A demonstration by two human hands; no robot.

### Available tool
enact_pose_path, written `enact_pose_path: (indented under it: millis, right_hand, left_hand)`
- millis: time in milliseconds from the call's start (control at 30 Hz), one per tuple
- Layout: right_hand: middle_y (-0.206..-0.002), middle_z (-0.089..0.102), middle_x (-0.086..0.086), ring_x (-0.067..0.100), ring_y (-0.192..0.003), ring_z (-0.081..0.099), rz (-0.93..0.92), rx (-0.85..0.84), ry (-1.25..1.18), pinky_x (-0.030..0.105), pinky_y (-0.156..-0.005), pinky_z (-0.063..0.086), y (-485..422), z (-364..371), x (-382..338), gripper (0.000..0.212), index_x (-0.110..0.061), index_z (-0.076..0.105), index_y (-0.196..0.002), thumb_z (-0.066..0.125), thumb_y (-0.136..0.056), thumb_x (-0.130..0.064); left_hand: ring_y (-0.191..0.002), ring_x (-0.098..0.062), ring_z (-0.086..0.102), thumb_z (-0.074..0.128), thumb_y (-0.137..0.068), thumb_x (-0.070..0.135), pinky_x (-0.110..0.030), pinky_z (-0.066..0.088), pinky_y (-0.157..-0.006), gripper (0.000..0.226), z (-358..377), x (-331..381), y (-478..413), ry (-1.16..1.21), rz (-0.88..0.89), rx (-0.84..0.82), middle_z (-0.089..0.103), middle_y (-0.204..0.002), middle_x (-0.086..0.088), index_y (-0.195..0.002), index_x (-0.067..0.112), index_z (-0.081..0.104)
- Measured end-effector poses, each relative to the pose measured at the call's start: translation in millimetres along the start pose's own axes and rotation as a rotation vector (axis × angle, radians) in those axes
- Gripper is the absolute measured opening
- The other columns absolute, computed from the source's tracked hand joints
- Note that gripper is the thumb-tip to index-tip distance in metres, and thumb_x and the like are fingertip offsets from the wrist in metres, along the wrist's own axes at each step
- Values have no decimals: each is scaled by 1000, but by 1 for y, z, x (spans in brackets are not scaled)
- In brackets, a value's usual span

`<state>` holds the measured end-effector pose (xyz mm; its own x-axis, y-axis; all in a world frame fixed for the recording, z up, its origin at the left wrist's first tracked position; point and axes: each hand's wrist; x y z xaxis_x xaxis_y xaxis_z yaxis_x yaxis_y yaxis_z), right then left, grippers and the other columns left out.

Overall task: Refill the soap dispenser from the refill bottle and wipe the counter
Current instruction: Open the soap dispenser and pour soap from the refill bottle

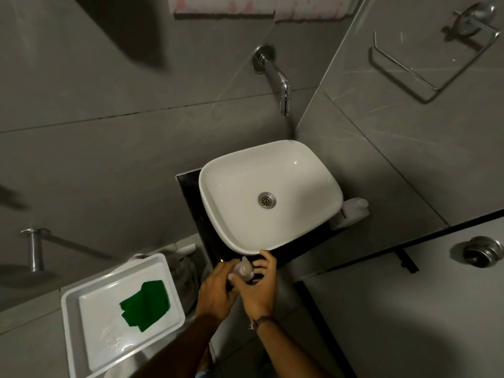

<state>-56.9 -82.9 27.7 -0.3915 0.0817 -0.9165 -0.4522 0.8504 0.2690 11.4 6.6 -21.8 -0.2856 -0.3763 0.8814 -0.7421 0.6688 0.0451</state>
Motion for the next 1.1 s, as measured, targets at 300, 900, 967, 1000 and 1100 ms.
enact_pose_path:
  millis: [300,900,967,1000,1100]
  right_hand:
    - [-112,68,-12,6,-99,68,-9,8,55,19,-74,59,2,-5,4,84,-40,51,-133,87,-68,1]
    - [-119,69,-9,11,-113,66,-2,-11,-7,21,-90,57,7,-4,6,83,-36,51,-138,85,-73,1]
    - [-114,73,-5,13,-109,69,2,21,-66,18,-86,58,5,-4,1,68,-33,58,-132,81,-78,1]
    - [-112,76,-3,13,-107,71,-2,39,-122,20,-84,60,4,-7,-3,61,-29,61,-129,81,-79,1]
    - [-102,80,3,15,-98,77,6,165,-362,23,-79,62,0,-27,-18,45,-26,75,-106,84,-76,6]
  left_hand:
    - [-113,-10,62,76,-86,27,-29,51,-95,53,1,2,2,18,-19,-6,68,-128,4,-138,22,63]
    - [-112,-13,65,74,-88,22,-30,54,-95,49,1,8,4,8,-21,-1,68,-125,6,-136,23,64]
    - [-113,-12,64,81,-87,18,-21,50,-94,53,2,5,3,-5,-37,-14,67,-127,4,-137,21,63]
    - [-113,-11,63,82,-87,20,-14,46,-93,54,3,4,3,-10,-42,-16,67,-127,6,-137,20,63]
    - [-113,-6,61,85,-86,28,-10,42,-92,55,4,3,2,13,-39,-7,66,-126,9,-136,19,63]
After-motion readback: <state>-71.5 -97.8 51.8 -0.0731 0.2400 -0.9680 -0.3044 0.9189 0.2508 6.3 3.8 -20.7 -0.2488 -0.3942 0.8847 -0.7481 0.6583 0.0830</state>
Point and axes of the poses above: each hand's wrist, its own y-axis away from the middle knuckle, its own z-axis out of the palm, x = y × z
